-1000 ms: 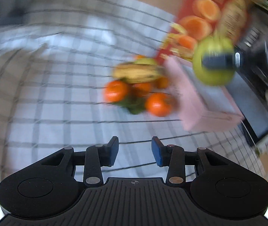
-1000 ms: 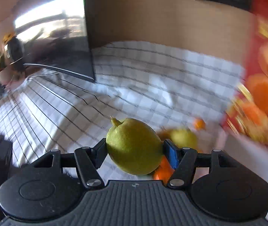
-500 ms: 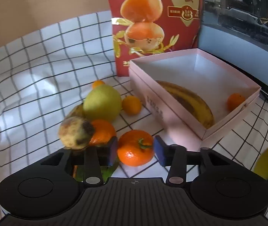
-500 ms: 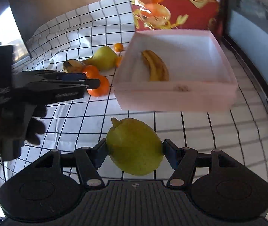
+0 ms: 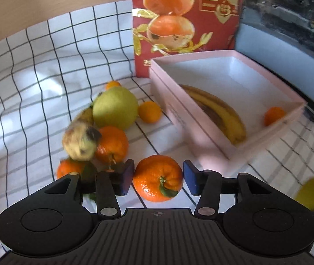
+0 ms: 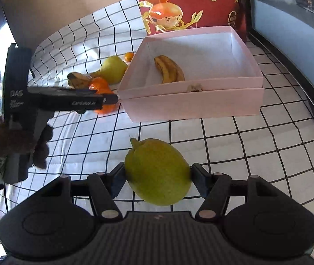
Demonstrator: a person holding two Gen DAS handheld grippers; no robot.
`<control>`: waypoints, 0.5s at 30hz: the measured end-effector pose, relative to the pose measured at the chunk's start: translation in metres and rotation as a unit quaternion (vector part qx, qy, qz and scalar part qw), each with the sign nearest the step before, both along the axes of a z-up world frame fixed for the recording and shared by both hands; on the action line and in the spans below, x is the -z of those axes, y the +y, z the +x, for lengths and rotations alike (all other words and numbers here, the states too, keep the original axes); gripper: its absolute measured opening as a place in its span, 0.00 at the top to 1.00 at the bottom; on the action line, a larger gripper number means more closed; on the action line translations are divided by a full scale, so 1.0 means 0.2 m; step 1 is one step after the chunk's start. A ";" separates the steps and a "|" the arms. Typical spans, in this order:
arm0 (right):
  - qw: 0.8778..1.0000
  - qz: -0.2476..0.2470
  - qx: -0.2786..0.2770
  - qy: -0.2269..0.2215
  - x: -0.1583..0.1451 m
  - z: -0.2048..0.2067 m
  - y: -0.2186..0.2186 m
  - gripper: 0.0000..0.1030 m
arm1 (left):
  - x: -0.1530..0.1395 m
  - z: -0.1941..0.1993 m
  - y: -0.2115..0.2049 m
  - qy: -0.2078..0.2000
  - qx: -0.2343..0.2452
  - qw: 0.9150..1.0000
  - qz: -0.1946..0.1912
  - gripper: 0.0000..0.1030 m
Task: Organize fruits
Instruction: 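Grasp the leafy tangerine with the left gripper while the right holds the pear, then carry the green pear beside the pink box toward the left gripper with the right gripper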
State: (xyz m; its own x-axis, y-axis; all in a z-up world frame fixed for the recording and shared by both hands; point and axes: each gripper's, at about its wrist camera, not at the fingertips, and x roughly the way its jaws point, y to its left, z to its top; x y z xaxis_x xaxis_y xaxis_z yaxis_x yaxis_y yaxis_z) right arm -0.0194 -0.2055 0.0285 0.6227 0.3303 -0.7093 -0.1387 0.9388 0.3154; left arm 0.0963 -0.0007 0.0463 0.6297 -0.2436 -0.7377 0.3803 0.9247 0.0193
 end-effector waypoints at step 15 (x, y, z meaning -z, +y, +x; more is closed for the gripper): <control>0.999 0.035 0.014 -0.005 0.08 -0.05 -0.07 0.38 | 0.00 -0.34 -0.16 0.043 0.085 0.995 -0.030 0.48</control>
State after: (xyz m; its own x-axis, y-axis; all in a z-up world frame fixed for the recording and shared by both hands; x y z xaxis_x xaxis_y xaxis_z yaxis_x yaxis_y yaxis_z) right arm -0.0292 -0.2198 0.0129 0.6391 0.3609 -0.6791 -0.1154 0.9180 0.3793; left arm 0.0277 -0.0337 0.0457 0.5116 -0.3858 -0.7677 0.5291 0.8455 -0.0723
